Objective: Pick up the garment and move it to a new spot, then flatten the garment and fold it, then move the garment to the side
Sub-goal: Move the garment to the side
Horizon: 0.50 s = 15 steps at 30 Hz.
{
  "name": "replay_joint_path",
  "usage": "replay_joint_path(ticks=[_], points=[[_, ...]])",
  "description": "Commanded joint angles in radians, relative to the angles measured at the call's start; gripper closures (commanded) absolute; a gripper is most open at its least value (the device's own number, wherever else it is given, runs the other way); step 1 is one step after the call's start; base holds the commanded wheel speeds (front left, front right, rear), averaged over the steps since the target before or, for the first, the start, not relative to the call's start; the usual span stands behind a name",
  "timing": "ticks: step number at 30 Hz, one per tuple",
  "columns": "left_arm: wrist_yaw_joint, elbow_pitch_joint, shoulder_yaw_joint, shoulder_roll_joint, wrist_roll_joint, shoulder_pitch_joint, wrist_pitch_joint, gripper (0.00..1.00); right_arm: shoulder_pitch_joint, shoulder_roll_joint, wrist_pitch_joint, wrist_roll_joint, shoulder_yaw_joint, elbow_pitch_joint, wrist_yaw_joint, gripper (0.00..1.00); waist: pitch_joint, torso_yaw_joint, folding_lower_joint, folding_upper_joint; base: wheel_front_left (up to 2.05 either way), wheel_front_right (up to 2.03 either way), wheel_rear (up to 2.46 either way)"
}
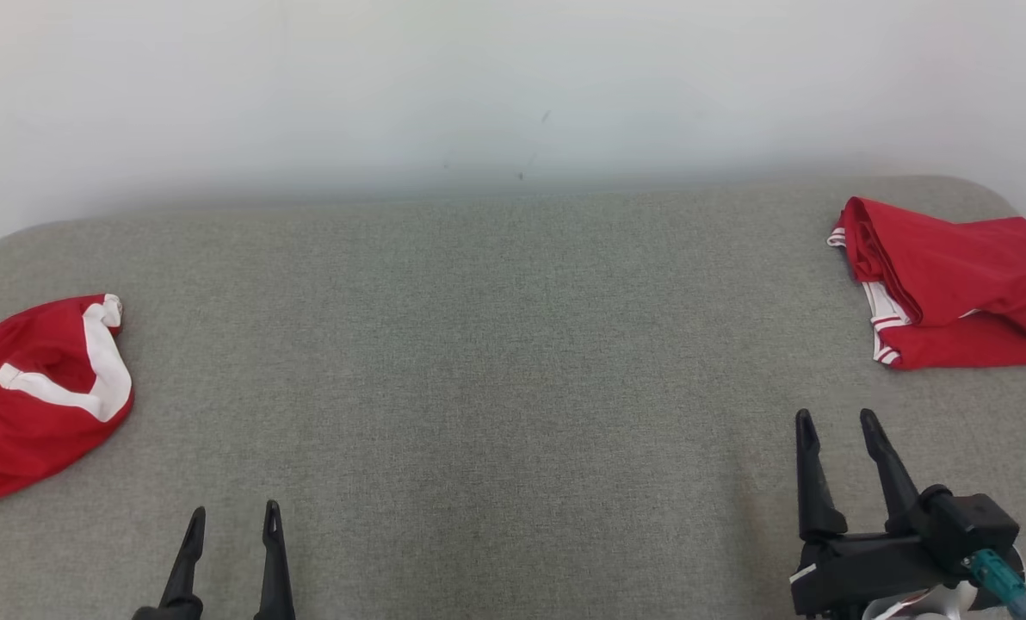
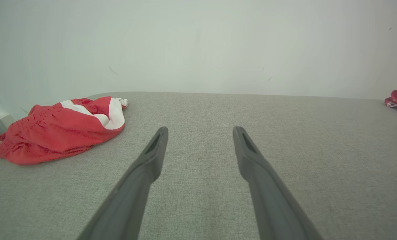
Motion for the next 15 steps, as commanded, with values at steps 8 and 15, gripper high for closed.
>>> replay_joint_path(ticks=[8,15], points=[[0.008,0.014,-0.002,-0.001,0.004,0.016,-0.003,0.0,0.054,0.035,0.0,-0.031,0.036,-0.006,-0.003,0.0,-0.014,0.01,0.0001,0.0001,0.0,0.0,0.0],[0.018,0.027,-0.01,-0.001,0.025,0.026,-0.003,0.0,0.099,0.043,0.0,-0.063,0.059,-0.01,-0.003,0.0,-0.025,0.02,0.0001,0.0001,0.0,0.0,0.0]])
